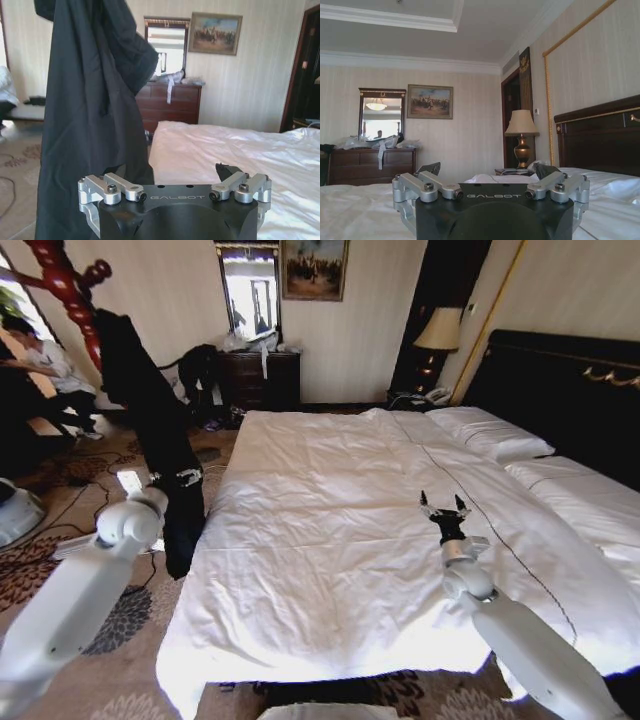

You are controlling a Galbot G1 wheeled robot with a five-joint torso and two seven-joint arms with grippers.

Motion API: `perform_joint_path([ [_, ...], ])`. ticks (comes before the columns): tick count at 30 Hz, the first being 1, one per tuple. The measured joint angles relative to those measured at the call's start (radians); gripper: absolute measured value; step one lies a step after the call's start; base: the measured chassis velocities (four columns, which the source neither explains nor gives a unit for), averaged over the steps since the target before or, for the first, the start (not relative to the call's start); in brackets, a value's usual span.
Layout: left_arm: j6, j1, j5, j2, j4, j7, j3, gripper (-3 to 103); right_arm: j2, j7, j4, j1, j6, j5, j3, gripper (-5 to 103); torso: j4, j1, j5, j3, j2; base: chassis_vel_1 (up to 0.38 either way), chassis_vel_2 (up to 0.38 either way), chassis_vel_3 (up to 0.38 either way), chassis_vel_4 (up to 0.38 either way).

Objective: Pick up the clothes from the bed and hang them on the clothes hanger.

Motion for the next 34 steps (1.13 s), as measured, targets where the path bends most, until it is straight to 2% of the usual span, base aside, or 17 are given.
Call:
perform_joint_path([
  [1, -0.002, 0.063, 0.050, -0.022, -0.045, -0.002, -0.034, 100, -0.004, 0.007, 0.043, -0.046, -0.014, 0.009, 0.040, 100, 0.0001, 0.000, -0.0001, 0.000, 0.000, 0.000, 0.000, 0.000, 0.000],
  [2, -0.002, 0.063, 0.050, -0.022, -0.045, -0.002, -0.034, 100, -0.004, 0.007, 0.043, -0.046, -0.014, 0.009, 0.040, 100, 0.0001, 0.000, -0.0001, 0.000, 0.000, 0.000, 0.000, 0.000, 0.000],
  [4, -0.015, 0.163, 0.128, -0.061, -0.110, -0.002, -0.085, 100, -0.008, 0.017, 0.122, -0.139, -0.039, 0.026, 0.112, 100, 0.0001, 0.000, -0.0001, 0.000, 0.000, 0.000, 0.000, 0.000, 0.000],
  [5, -0.027, 0.288, 0.185, -0.115, -0.197, -0.003, -0.147, 100, -0.009, 0.026, 0.216, -0.242, -0.067, 0.027, 0.202, 100, -0.0002, 0.000, -0.0003, 0.000, 0.000, 0.000, 0.000, 0.000, 0.000],
  [6, -0.032, 0.343, 0.203, -0.138, -0.234, -0.003, -0.173, 100, -0.006, 0.034, 0.262, -0.297, -0.081, 0.015, 0.248, 100, -0.0001, 0.000, -0.0007, 0.000, 0.000, 0.000, 0.000, 0.000, 0.000],
  [7, -0.032, 0.343, 0.203, -0.138, -0.234, -0.003, -0.173, 100, -0.006, 0.034, 0.262, -0.297, -0.081, 0.015, 0.248, 100, -0.0001, 0.000, -0.0007, 0.000, 0.000, 0.000, 0.000, 0.000, 0.000],
  [8, -0.041, 0.412, 0.233, -0.171, -0.279, -0.002, -0.204, 100, 0.003, 0.043, 0.308, -0.357, -0.086, -0.011, 0.288, 100, 0.0003, 0.000, -0.0011, 0.000, 0.000, 0.000, 0.000, 0.000, 0.000],
  [9, -0.065, 0.509, 0.296, -0.230, -0.346, 0.006, -0.254, 100, 0.033, 0.050, 0.385, -0.476, -0.082, -0.074, 0.365, 100, 0.0005, 0.000, 0.0007, 0.000, 0.000, 0.000, 0.000, 0.000, 0.000],
  [11, -0.112, 0.624, 0.386, -0.314, -0.425, 0.026, -0.295, 100, 0.083, 0.042, 0.466, -0.614, -0.064, -0.155, 0.453, 100, -0.0004, -0.001, -0.0009, 0.000, 0.000, 0.000, 0.000, 0.000, 0.000],
  [12, -0.112, 0.624, 0.386, -0.314, -0.425, 0.026, -0.295, 100, 0.083, 0.042, 0.466, -0.614, -0.064, -0.155, 0.453, 100, -0.0004, -0.001, -0.0009, 0.000, 0.000, 0.000, 0.000, 0.000, 0.000],
  [14, -0.156, 0.717, 0.460, -0.426, -0.501, 0.049, -0.309, 100, 0.151, 0.040, 0.556, -0.727, -0.054, -0.219, 0.505, 100, -0.0005, -0.001, 0.0005, 0.000, 0.000, 0.000, 0.000, 0.000, 0.000],
  [16, -0.182, 0.779, 0.504, -0.526, -0.546, 0.071, -0.301, 100, 0.210, 0.063, 0.643, -0.813, -0.063, -0.274, 0.519, 100, 0.0006, -0.001, 0.0004, 0.000, 0.000, 0.000, 0.000, 0.000, 0.000],
  [17, -0.182, 0.779, 0.504, -0.526, -0.546, 0.071, -0.301, 100, 0.210, 0.063, 0.643, -0.813, -0.063, -0.274, 0.519, 100, 0.0006, -0.001, 0.0004, 0.000, 0.000, 0.000, 0.000, 0.000, 0.000],
  [19, -0.198, 0.836, 0.558, -0.621, -0.558, 0.097, -0.273, 100, 0.266, 0.106, 0.744, -0.896, -0.095, -0.336, 0.517, 100, -0.0002, -0.001, -0.0013, 0.000, 0.000, 0.000, 0.000, 0.000, 0.000],
  [20, -0.204, 0.853, 0.574, -0.640, -0.559, 0.108, -0.264, 100, 0.283, 0.118, 0.760, -0.921, -0.107, -0.350, 0.514, 100, -0.0002, -0.001, -0.0011, 0.000, 0.000, 0.000, 0.000, 0.000, 0.000],
  [25, -0.206, 0.909, 0.595, -0.652, -0.556, 0.163, -0.270, 100, 0.307, 0.126, 0.772, -1.019, -0.142, -0.389, 0.524, 100, -0.0002, 0.000, 0.0000, 0.000, 0.000, 0.000, 0.000, 0.000, 0.000],
  [34, -0.191, 0.901, 0.573, -0.625, -0.550, 0.176, -0.282, 100, 0.290, 0.096, 0.766, -1.019, -0.143, -0.380, 0.543, 100, 0.0001, 0.000, -0.0002, 0.000, 0.000, 0.000, 0.000, 0.000, 0.000],
])
